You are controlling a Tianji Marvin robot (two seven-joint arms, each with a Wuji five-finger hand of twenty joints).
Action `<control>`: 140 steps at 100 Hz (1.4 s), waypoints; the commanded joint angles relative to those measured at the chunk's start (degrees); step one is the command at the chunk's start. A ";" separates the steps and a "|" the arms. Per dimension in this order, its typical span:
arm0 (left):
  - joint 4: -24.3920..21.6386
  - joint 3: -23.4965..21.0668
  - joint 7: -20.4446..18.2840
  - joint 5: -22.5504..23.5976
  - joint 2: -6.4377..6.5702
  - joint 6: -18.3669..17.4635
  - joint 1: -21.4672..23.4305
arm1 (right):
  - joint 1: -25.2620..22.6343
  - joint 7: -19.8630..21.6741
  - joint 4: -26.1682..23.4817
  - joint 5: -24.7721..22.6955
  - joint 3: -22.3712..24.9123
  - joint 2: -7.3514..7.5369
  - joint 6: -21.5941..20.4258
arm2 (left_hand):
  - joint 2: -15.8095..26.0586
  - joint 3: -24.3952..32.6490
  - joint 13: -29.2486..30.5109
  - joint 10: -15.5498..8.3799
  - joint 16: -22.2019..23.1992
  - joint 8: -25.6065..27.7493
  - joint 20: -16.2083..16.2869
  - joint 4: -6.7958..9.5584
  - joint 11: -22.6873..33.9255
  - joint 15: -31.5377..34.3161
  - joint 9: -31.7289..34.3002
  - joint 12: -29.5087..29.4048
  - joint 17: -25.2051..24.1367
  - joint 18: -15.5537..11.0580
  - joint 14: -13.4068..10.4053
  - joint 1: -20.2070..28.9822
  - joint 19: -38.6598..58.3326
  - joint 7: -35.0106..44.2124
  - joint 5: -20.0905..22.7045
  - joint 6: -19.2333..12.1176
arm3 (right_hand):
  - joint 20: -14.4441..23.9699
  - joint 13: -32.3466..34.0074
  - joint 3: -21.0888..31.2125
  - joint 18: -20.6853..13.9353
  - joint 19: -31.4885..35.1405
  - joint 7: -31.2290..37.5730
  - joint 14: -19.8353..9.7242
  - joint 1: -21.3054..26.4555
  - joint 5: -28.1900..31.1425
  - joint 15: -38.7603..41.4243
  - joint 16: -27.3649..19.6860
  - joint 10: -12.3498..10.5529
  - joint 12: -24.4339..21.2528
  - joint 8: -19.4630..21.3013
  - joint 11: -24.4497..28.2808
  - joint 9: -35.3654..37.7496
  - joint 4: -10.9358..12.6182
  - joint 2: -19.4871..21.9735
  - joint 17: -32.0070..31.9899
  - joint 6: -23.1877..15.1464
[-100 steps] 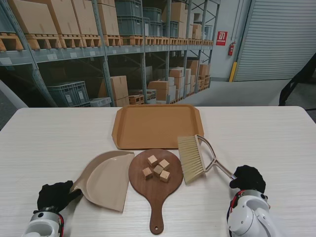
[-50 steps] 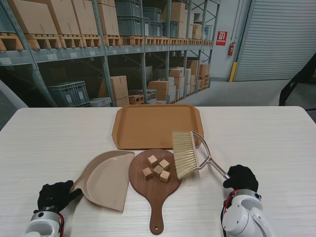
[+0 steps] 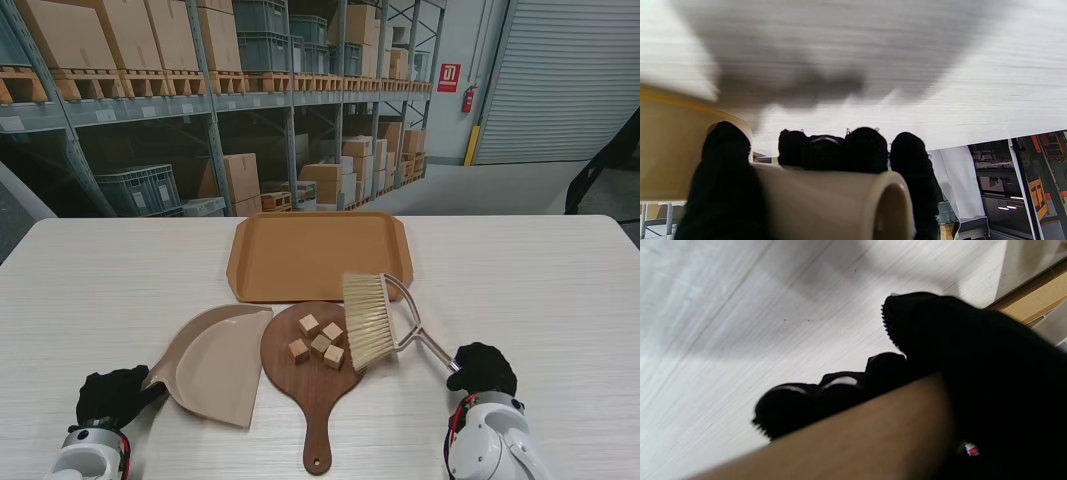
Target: Sweep wood blocks off a wooden cutting board into a dustpan and pour them into a container
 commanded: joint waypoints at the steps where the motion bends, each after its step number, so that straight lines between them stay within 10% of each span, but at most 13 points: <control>1: 0.80 0.48 -1.36 0.09 -0.23 0.16 0.56 | -0.62 1.00 0.21 0.29 -0.50 -0.13 -0.09 | 10.30 5.48 3.82 -8.52 -0.14 -0.22 1.35 2.02 6.39 0.96 4.47 2.40 -0.73 0.13 -8.03 7.73 2.59 2.75 3.83 1.11 | -0.17 2.04 33.50 -6.63 11.20 10.30 -4.52 9.72 10.35 5.61 1.41 2.54 1.35 0.47 1.10 4.74 1.77 2.08 3.33 -11.57; 140: 1.12 0.66 -1.44 0.22 -0.19 0.46 0.34 | -1.14 0.74 -3.78 -8.48 3.65 1.21 -3.62 | 10.45 5.43 2.68 -8.07 0.23 -0.33 1.35 1.98 5.95 0.42 3.31 2.55 -1.68 0.10 -7.73 7.79 1.73 1.96 2.85 1.20 | 1.75 1.92 33.49 -11.59 14.46 11.11 -6.26 8.10 10.42 8.35 3.19 2.19 1.79 0.88 1.93 6.16 8.04 3.54 3.52 -12.34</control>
